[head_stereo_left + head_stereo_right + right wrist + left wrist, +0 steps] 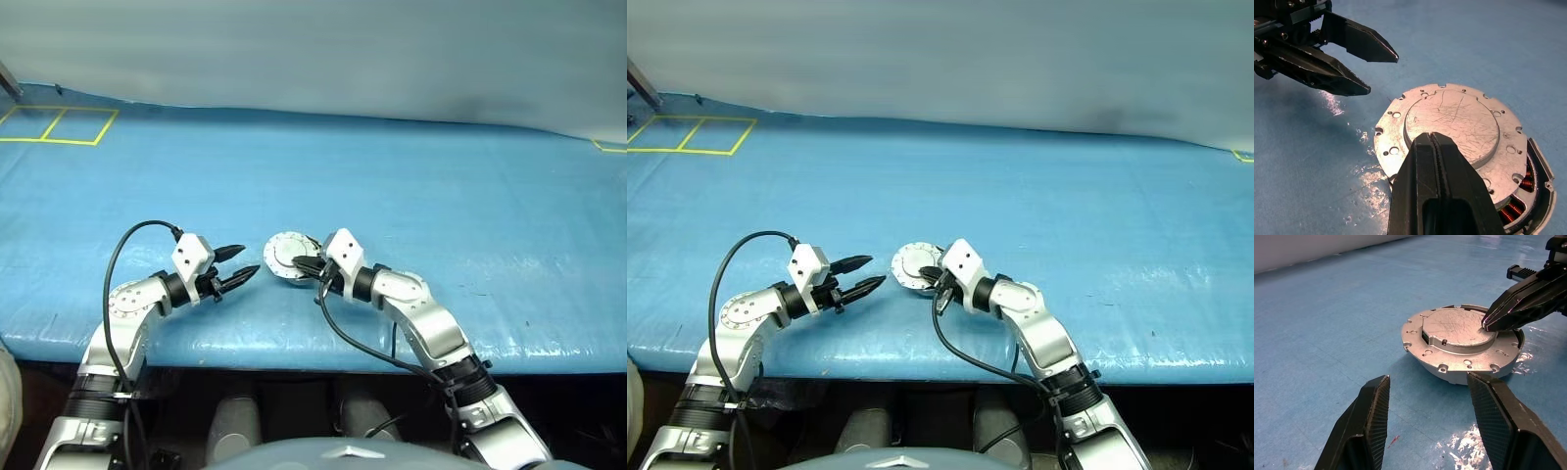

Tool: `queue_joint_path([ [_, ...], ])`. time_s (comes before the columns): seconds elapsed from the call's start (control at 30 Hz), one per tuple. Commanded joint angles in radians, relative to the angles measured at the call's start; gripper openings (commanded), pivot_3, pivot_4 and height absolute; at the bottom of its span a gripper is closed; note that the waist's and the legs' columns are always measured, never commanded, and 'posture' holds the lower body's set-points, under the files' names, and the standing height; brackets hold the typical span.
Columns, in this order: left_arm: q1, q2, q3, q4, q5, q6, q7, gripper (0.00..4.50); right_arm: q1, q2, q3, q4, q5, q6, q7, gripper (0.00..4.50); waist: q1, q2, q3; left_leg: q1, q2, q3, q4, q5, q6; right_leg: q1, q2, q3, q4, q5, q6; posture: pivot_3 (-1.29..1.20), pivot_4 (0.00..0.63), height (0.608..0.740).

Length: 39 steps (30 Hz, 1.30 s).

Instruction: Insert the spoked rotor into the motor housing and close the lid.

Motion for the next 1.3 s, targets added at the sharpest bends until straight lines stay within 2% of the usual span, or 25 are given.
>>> queue_joint_path([
  [0.03,-0.008,0.0,0.018,-0.022,-0.017,-0.009,-0.001,2.7,0.0,0.019,-0.049,-0.052,0.051,0.041,-0.019,0.0,0.001,0.0,0.0,0.0,0.0,0.0,0.0,0.0,0.0,0.0,0.0,0.0,0.0,0.0,0.0,0.0,0.15,0.74],
  [0.2,-0.012,-0.006,0.015,-0.022,-0.03,0.001,-0.01,2.7,-0.034,0.048,-0.093,-0.053,0.078,0.043,-0.057,0.0,0.001,0.0,0.0,-0.001,0.0,0.0,0.0,0.0,0.0,-0.001,0.0,0.0,-0.001,0.0,0.0,0.0,0.15,0.74],
  [0.3,-0.011,-0.003,0.012,-0.024,-0.039,0.005,-0.016,2.74,-0.049,0.063,-0.099,-0.038,0.08,0.053,-0.074,0.6,0.0,0.0,0.0,-0.001,0.0,0.0,-0.001,0.0,0.0,-0.001,0.0,0.0,-0.001,0.0,0.0,0.0,0.15,0.74],
  [0.67,-0.006,0.003,0.019,-0.038,-0.066,0.027,-0.036,2.74,-0.062,0.104,-0.1,-0.003,0.107,0.095,-0.08,4.26,0.0,0.0,0.0,-0.001,0.0,0.0,-0.001,0.0,0.0,-0.001,0.0,0.0,-0.001,0.0,0.0,0.0,0.15,0.74],
  [0.7,-0.007,0.003,0.019,-0.038,-0.067,0.028,-0.038,2.74,-0.061,0.105,-0.098,0.006,0.101,0.095,-0.085,4.48,0.0,0.0,0.0,-0.001,0.0,0.0,-0.001,0.0,0.0,-0.001,0.0,0.0,-0.001,0.0,0.0,0.0,0.15,0.74],
  [1.03,-0.009,0.0,0.008,-0.03,-0.06,0.019,-0.032,2.74,-0.055,0.117,-0.065,0.078,0.062,0.074,-0.112,4.48,0.0,0.0,0.0,-0.001,0.0,0.0,-0.001,0.0,0.0,-0.001,0.0,0.0,-0.001,0.0,0.0,0.0,0.15,0.74],
  [1.3,-0.001,0.003,0.013,-0.028,-0.056,0.013,-0.021,2.74,-0.042,0.102,-0.041,0.037,0.021,0.037,-0.117,4.48,-0.001,0.0,0.0,-0.001,0.0,0.0,-0.001,0.0,0.0,-0.001,0.0,0.0,-0.001,0.0,0.0,0.0,0.15,0.74],
])
